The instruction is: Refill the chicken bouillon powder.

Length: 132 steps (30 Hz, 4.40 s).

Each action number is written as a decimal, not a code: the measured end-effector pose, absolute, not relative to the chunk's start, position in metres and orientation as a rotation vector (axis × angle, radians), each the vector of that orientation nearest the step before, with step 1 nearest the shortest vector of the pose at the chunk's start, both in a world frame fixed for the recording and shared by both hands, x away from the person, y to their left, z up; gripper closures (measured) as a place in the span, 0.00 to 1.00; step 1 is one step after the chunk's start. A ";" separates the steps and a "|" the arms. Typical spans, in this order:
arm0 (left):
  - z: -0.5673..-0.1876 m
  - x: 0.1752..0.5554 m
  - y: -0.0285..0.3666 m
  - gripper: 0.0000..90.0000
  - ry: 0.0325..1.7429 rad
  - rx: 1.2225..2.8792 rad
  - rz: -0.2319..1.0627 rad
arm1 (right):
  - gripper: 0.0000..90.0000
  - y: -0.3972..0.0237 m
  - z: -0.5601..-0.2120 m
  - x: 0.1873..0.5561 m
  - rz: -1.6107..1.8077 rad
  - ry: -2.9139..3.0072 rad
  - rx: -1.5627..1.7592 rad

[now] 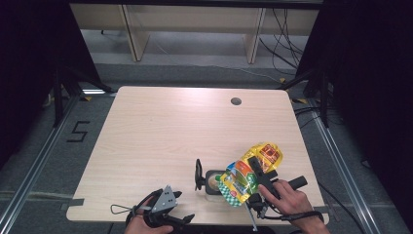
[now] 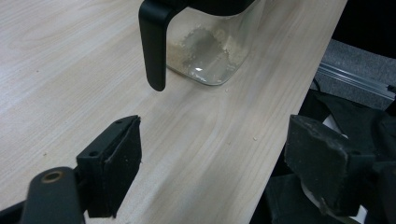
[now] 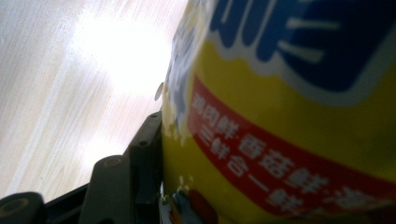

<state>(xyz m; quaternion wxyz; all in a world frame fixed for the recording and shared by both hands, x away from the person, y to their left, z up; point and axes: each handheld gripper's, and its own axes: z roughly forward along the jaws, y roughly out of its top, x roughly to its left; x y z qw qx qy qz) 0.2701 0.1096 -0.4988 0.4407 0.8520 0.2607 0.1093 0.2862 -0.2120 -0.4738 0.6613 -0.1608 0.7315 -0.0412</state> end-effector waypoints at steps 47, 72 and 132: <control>-0.499 0.272 0.112 0.21 0.654 2.104 0.251 | 0.48 -0.215 -0.484 0.285 -0.015 1.675 -0.135; -0.499 0.273 0.112 0.21 0.647 2.110 0.252 | 0.48 -0.213 -0.472 0.292 -0.088 1.655 -0.380; -0.499 0.273 0.112 0.20 0.646 2.111 0.251 | 0.49 -0.211 -0.465 0.292 -0.125 1.630 -0.486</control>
